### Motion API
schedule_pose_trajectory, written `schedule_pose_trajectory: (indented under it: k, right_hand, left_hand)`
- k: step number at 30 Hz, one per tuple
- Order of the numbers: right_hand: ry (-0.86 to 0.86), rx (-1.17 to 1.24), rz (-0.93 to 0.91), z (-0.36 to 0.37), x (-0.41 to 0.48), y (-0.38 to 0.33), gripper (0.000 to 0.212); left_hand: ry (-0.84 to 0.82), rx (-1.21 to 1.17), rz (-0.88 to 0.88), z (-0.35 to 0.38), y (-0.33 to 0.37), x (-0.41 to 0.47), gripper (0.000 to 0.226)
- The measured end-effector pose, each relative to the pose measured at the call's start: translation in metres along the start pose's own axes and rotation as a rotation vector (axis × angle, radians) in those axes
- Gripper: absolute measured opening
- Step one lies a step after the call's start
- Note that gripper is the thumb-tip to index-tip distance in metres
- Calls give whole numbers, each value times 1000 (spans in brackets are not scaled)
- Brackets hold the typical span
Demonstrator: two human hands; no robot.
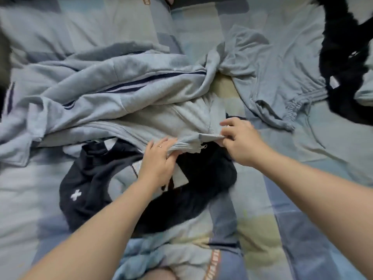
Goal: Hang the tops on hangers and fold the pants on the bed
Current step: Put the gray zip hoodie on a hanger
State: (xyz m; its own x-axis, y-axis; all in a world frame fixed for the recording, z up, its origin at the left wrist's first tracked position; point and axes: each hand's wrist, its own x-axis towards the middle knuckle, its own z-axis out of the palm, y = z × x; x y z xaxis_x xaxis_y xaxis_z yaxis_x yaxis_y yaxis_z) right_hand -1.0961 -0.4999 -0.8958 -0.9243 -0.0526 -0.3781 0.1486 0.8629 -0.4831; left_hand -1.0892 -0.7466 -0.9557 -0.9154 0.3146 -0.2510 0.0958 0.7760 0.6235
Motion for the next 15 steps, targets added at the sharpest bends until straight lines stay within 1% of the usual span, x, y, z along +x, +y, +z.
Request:
schedule_pose_trajectory:
  k: [1,3,4,6,7,9,12,15]
  right_hand:
    - [-22,21,-12,-11,-30,-6,24]
    - [-61,114,-11,-33,-93,-15,16]
    - [-71,193,0,-46,-125,-20,13]
    - [-73,372,8,-72,-192,-25,17]
    - [-48,425,-16,-88,-228,-27,23]
    - [21,505,-59,-113,-282,-29,29]
    - [114,574,-54,-158,-365,-25,25]
    - [208,613,-41,-192,-426,-27,26]
  left_hand:
    - [15,-36,-33,-7,20,-28,37]
    - [51,-111,-110,-23,65,-87,26]
    - [73,-149,-146,-32,89,-116,25]
    - [104,-234,-208,-49,135,-171,24]
    - [132,-266,-219,-55,159,-200,24]
    - [181,-316,-194,-63,203,-241,26]
    - [222,-409,-157,-68,278,-297,26]
    - [222,-446,-91,-83,338,-326,26]
